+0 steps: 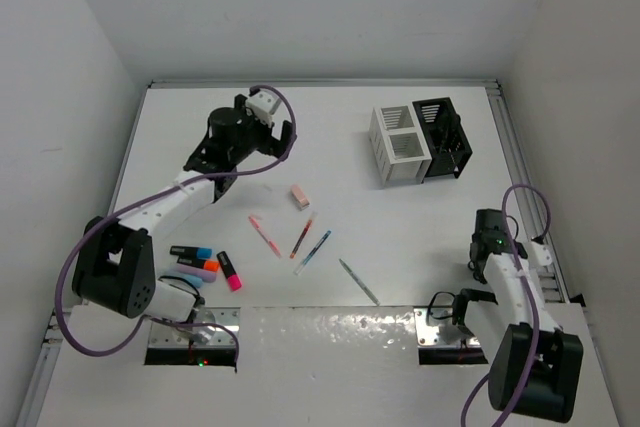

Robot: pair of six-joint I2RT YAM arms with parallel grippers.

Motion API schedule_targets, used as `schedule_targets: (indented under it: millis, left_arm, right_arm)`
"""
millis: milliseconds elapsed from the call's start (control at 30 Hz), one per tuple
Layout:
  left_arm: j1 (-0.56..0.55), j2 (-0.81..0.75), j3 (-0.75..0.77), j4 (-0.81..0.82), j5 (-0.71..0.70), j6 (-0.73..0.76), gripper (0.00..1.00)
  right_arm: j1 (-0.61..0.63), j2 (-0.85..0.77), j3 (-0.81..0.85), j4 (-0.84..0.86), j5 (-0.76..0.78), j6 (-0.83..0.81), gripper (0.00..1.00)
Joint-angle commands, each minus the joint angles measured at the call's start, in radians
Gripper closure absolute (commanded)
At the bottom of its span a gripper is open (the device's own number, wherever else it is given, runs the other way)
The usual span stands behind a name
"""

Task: Sort the stationery into containers
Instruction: Move the scissors to the corner of the board.

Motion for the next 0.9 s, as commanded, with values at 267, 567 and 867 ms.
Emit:
schedule_targets:
  millis: [267, 567, 867]
  left_arm:
    - [0.009, -0.011, 0.081, 0.006, -0.034, -0.027, 0.0]
    - [-0.01, 0.007, 0.137, 0.001, -0.09, 0.011, 0.0]
    - [0.015, 0.0, 0.125, 0.047, -0.105, 0.036, 0.0]
  right_arm:
    - [-0.038, 0.039, -0.048, 0.164, 0.058, -0.015, 0.63]
    - [-0.038, 0.063, -0.125, 0.243, -0.086, 0.077, 0.65]
    - [-0.029, 0.168, -0.136, 0.435, -0.261, -0.01, 0.91]
